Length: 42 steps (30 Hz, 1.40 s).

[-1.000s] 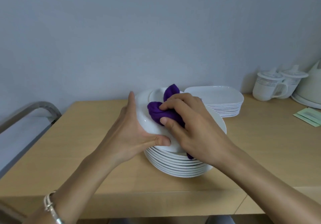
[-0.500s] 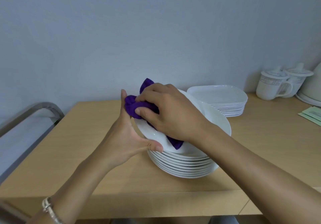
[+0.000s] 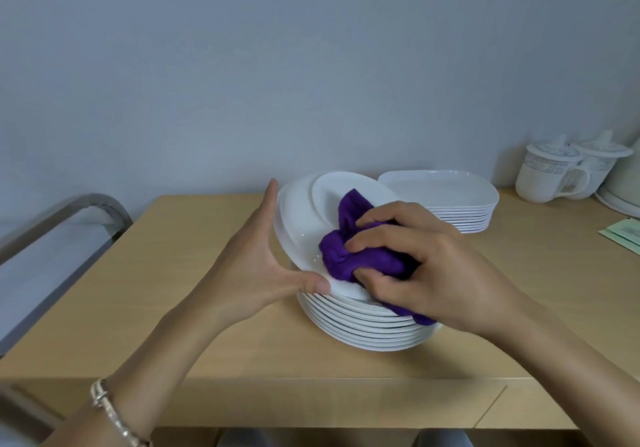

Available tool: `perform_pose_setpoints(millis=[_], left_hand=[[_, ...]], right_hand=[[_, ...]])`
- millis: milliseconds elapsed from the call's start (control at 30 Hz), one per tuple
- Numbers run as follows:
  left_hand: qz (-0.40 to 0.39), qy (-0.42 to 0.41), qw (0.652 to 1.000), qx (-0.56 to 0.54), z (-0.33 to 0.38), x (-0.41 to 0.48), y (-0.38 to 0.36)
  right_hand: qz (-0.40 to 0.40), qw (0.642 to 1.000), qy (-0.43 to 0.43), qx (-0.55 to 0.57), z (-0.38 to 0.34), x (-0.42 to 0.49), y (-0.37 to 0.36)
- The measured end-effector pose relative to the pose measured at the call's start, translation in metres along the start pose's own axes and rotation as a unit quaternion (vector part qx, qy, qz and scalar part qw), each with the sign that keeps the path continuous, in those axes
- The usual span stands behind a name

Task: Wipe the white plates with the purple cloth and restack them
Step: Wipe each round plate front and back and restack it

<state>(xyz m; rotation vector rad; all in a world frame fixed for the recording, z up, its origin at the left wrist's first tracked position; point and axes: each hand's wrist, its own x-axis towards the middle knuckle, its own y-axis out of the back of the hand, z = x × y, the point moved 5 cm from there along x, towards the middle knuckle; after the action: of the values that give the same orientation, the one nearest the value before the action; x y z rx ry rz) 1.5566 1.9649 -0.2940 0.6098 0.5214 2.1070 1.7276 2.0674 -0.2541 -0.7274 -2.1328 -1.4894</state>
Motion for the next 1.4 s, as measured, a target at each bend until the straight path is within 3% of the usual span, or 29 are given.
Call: perform_pose_setpoints(millis=[100, 300, 400, 533, 733, 1033, 1267, 1400], left_hand=[[-0.009, 0.004, 1.000, 0.002, 0.001, -0.001, -0.001], [-0.013, -0.003, 1.000, 0.022, 0.004, -0.002, -0.001], [-0.016, 0.001, 1.000, -0.005, 0.003, -0.002, -0.004], [-0.006, 0.011, 0.996, -0.090, 0.002, -0.003, -0.010], [0.054, 0.016, 0.993, -0.101, 0.010, 0.000, -0.010], [0.075, 0.022, 0.990, -0.116, 0.005, 0.002, -0.008], [0.081, 0.025, 0.989, -0.124, 0.005, 0.003, -0.007], [0.083, 0.022, 0.988, -0.128, 0.004, 0.003, -0.005]], right_hand=[[0.012, 0.993, -0.104, 0.049, 0.019, 0.008, 0.009], [0.040, 0.971, -0.233, -0.039, 0.057, 0.042, 0.004], [0.048, 0.971, -0.235, -0.025, 0.052, 0.061, -0.005], [0.027, 0.984, -0.176, -0.014, 0.025, 0.068, -0.019], [-0.031, 0.990, -0.139, 0.007, 0.015, 0.035, -0.013], [0.019, 0.955, -0.279, -0.094, 0.056, 0.057, -0.013], [-0.037, 0.988, -0.148, 0.031, 0.018, 0.048, -0.011], [-0.040, 0.980, -0.196, 0.015, 0.042, 0.028, 0.006]])
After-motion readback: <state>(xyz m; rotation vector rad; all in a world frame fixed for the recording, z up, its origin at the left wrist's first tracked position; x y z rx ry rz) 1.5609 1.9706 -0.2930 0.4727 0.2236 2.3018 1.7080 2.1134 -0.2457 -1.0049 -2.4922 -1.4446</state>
